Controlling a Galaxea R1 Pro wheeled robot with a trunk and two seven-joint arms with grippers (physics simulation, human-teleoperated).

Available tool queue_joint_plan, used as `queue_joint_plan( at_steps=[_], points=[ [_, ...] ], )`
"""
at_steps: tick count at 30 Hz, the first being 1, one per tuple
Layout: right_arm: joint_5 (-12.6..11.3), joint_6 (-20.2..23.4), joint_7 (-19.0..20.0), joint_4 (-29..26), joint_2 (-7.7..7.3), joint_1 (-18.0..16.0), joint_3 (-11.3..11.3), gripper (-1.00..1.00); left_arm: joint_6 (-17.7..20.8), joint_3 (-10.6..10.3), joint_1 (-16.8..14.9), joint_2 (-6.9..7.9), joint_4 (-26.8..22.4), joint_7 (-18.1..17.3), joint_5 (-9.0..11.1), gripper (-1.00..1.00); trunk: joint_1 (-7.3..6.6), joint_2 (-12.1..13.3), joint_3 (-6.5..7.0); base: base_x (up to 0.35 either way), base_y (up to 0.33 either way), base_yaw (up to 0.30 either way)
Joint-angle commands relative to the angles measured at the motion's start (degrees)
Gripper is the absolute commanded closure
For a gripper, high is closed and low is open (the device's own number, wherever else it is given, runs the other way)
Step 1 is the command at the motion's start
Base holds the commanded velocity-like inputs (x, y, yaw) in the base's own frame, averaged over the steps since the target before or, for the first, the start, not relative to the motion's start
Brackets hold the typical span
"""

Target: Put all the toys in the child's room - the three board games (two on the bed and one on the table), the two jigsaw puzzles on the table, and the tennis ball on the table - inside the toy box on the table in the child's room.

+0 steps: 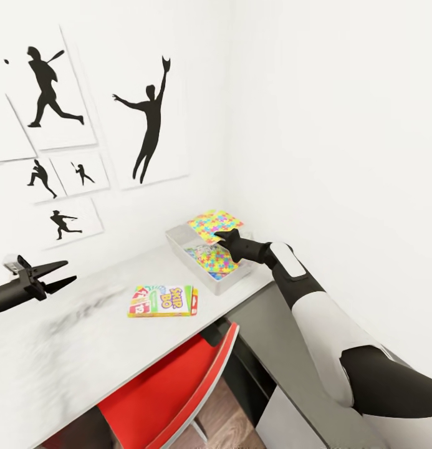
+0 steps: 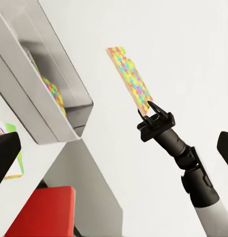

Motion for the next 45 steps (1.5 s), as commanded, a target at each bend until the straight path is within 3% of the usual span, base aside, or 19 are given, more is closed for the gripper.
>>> queue_joint_plan(
  at_steps=[1, 26, 45],
  points=[
    [-0.65, 0.04, -0.56, -0.06, 0.00, -0.06, 0.06, 1.00, 0.61, -0.03, -0.04, 0.02, 0.00, -0.28, 0.25, -1.00, 0.03, -0.13, -0.20, 0.000, 0.000, -0.134],
    [-0.65, 0.30, -0.49, -0.05, -0.09, -0.06, 0.14, 1.00, 0.50, -0.08, 0.05, -0.08, 0.52, -0.28, 0.72, -1.00, 0.03, -0.13, -2.43, 0.000, 0.003, -0.083],
    [-0.46, 2.53, -0.49, -0.04, 0.00, -0.06, 0.27, 1.00, 0.22, -0.09, 0.14, -0.11, 0.63, -0.28, 0.76, -1.00, 0.03, -0.13, -4.01, 0.000, 0.059, 0.033]
  ],
)
